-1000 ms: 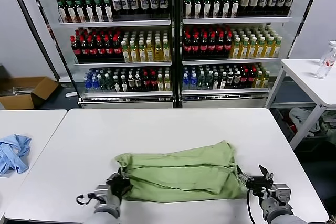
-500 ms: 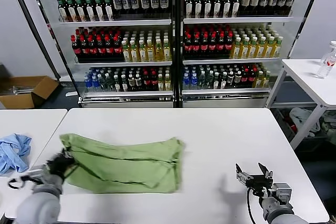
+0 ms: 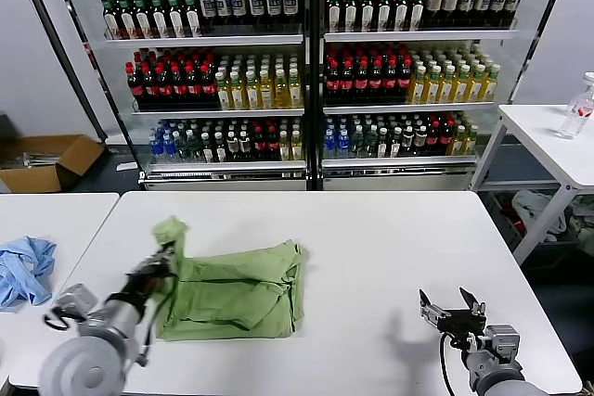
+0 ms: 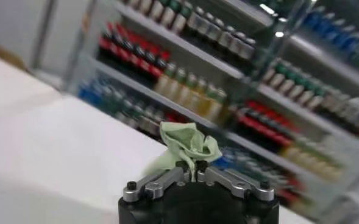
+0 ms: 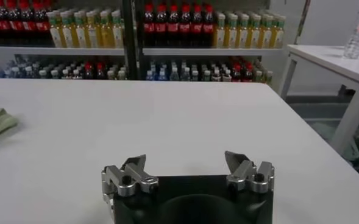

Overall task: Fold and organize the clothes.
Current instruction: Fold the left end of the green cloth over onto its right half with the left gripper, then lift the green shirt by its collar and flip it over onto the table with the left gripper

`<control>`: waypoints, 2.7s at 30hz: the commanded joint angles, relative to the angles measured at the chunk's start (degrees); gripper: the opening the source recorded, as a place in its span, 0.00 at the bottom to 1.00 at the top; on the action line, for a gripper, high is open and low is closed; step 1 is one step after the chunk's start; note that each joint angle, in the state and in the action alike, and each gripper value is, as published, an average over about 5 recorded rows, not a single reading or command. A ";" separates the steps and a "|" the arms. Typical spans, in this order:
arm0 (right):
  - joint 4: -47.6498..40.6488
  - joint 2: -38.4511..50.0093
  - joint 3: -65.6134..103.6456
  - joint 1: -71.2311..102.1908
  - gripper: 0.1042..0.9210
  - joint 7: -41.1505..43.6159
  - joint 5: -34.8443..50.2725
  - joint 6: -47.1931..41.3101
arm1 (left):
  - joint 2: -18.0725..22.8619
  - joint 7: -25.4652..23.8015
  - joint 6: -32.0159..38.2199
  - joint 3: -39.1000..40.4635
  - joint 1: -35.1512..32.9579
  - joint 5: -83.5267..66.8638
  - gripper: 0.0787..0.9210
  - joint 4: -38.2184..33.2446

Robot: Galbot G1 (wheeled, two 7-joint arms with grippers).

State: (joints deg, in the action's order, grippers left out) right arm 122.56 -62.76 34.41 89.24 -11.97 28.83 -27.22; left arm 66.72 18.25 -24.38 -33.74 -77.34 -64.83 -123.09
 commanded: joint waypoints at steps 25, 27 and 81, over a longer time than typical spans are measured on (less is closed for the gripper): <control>-3.03 0.16 -1.00 -2.78 0.88 0.22 0.14 0.10 | 3.62 -4.42 2.57 12.38 3.65 10.76 0.52 3.37; -3.05 0.11 -1.14 -2.87 0.88 0.27 0.10 0.13 | 2.06 -3.26 4.41 8.35 2.08 16.20 0.59 6.27; 0.11 -1.67 0.48 0.24 0.88 -0.03 -0.93 0.20 | 8.89 -5.57 7.64 3.00 -1.17 -5.73 0.33 13.59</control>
State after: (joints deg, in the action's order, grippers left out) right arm 122.62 -64.40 34.85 89.44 -11.97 27.88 -27.00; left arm 74.28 12.92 -17.02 -29.16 -78.61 -59.81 -109.28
